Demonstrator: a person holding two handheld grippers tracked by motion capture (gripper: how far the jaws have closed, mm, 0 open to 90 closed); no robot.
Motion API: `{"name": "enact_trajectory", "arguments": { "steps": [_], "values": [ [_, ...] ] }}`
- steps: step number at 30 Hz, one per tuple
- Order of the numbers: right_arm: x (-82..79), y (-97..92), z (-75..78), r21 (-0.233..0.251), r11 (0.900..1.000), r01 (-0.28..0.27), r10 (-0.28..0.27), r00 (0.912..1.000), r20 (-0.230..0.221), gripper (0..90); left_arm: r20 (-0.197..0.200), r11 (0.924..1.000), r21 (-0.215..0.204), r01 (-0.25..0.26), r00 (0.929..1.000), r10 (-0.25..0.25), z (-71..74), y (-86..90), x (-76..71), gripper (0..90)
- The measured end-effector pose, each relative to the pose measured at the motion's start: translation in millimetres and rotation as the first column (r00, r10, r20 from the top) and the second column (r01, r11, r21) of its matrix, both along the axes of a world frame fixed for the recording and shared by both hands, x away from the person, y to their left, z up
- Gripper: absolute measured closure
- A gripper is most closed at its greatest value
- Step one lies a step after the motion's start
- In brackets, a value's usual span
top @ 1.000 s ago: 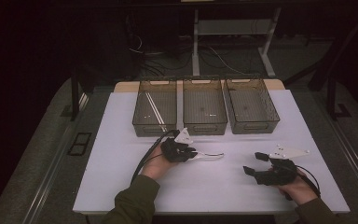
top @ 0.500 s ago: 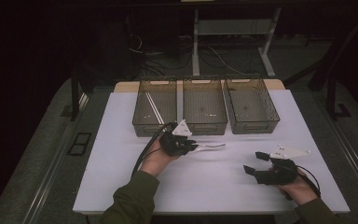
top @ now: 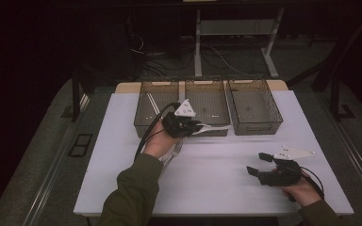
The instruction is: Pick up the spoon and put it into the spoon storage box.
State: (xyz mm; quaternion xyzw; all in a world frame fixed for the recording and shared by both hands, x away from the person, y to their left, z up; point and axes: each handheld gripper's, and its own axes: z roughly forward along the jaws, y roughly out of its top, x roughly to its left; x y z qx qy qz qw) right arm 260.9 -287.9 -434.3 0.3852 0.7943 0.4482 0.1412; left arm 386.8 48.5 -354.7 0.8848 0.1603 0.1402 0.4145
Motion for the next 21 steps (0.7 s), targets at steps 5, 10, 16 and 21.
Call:
{"name": "enact_trajectory", "arguments": {
  "steps": [5,10,16,21],
  "values": [
    [0.0,-0.2,0.0,0.000,1.0000,0.000,0.000,1.0000,-0.001,25.3,0.010,0.9999,0.013,-0.007,0.9999,0.007,7.5,-4.7,16.2,80.1],
    [-0.1,-0.3,0.1,0.003,1.0000,0.000,0.000,1.0000,-0.002,25.3,0.010,0.9995,0.017,-0.027,0.9996,0.027,8.6,-6.3,32.5,80.0],
    [-0.5,-0.8,0.5,0.011,0.9999,-0.004,0.004,1.0000,-0.001,25.3,0.004,0.9985,0.047,-0.028,0.9996,0.028,4.0,-8.0,46.0,80.0],
    [-0.7,1.6,-0.1,-0.007,0.9996,0.026,-0.026,0.9995,0.016,24.7,-0.008,0.9978,0.056,-0.033,0.9994,0.034,-2.6,-9.5,52.5,79.9]
  ]
}}
